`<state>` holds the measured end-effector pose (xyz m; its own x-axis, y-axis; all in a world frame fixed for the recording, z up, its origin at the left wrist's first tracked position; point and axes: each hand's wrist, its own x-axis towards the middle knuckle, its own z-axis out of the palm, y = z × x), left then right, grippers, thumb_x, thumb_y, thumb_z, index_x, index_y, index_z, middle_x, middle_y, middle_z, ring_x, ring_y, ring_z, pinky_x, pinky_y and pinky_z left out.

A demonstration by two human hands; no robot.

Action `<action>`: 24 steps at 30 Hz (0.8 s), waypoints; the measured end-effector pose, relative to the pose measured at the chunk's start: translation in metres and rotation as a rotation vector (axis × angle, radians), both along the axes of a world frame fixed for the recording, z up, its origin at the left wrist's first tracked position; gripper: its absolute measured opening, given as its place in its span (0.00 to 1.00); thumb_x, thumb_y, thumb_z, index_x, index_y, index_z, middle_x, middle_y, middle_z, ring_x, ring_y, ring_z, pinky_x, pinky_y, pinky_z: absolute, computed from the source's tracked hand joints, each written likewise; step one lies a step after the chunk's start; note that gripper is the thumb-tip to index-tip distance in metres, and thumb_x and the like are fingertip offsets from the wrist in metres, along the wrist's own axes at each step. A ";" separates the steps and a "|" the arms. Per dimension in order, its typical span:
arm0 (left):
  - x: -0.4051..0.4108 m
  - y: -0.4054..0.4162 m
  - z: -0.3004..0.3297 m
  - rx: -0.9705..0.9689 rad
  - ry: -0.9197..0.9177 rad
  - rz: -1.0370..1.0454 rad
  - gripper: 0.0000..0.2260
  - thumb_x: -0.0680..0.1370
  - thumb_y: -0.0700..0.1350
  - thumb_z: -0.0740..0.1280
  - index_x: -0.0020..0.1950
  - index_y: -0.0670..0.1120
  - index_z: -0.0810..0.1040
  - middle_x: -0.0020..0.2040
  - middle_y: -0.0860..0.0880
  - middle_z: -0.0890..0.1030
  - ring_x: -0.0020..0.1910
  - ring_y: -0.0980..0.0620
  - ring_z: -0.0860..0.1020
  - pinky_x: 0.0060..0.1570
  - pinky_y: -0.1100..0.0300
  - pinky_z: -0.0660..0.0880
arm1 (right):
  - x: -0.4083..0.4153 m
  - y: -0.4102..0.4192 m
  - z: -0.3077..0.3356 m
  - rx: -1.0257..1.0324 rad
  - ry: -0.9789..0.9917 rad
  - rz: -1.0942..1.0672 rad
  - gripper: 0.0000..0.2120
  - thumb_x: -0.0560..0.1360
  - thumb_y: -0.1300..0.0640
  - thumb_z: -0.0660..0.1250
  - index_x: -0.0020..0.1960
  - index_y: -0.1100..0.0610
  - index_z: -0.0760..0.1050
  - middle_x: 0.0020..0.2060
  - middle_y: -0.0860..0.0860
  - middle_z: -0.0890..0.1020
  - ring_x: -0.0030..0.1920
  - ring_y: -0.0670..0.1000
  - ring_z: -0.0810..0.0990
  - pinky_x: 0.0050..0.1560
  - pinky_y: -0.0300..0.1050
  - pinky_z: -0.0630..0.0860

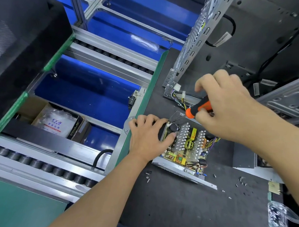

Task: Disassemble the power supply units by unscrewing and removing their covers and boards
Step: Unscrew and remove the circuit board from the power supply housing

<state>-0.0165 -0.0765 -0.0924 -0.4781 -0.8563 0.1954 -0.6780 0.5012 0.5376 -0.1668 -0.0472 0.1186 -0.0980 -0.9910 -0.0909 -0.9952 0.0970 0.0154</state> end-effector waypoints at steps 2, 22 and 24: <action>0.000 0.000 0.000 0.002 -0.001 -0.002 0.22 0.74 0.68 0.63 0.60 0.57 0.81 0.51 0.56 0.75 0.51 0.49 0.70 0.52 0.51 0.60 | -0.001 0.002 -0.003 0.045 0.105 -0.080 0.21 0.76 0.39 0.59 0.59 0.55 0.65 0.48 0.55 0.69 0.42 0.61 0.71 0.45 0.55 0.74; 0.001 0.000 0.002 0.074 -0.010 -0.005 0.21 0.73 0.69 0.61 0.58 0.57 0.76 0.52 0.57 0.76 0.52 0.50 0.69 0.54 0.50 0.61 | 0.003 0.002 -0.002 0.011 0.010 -0.206 0.27 0.74 0.30 0.54 0.54 0.53 0.66 0.44 0.55 0.75 0.44 0.62 0.74 0.44 0.52 0.72; 0.001 0.000 0.003 0.073 -0.006 -0.003 0.21 0.73 0.69 0.62 0.58 0.57 0.76 0.52 0.57 0.76 0.52 0.50 0.69 0.54 0.50 0.61 | 0.002 0.003 -0.004 -0.032 -0.052 -0.135 0.16 0.77 0.41 0.57 0.52 0.53 0.66 0.45 0.55 0.76 0.45 0.63 0.75 0.46 0.55 0.74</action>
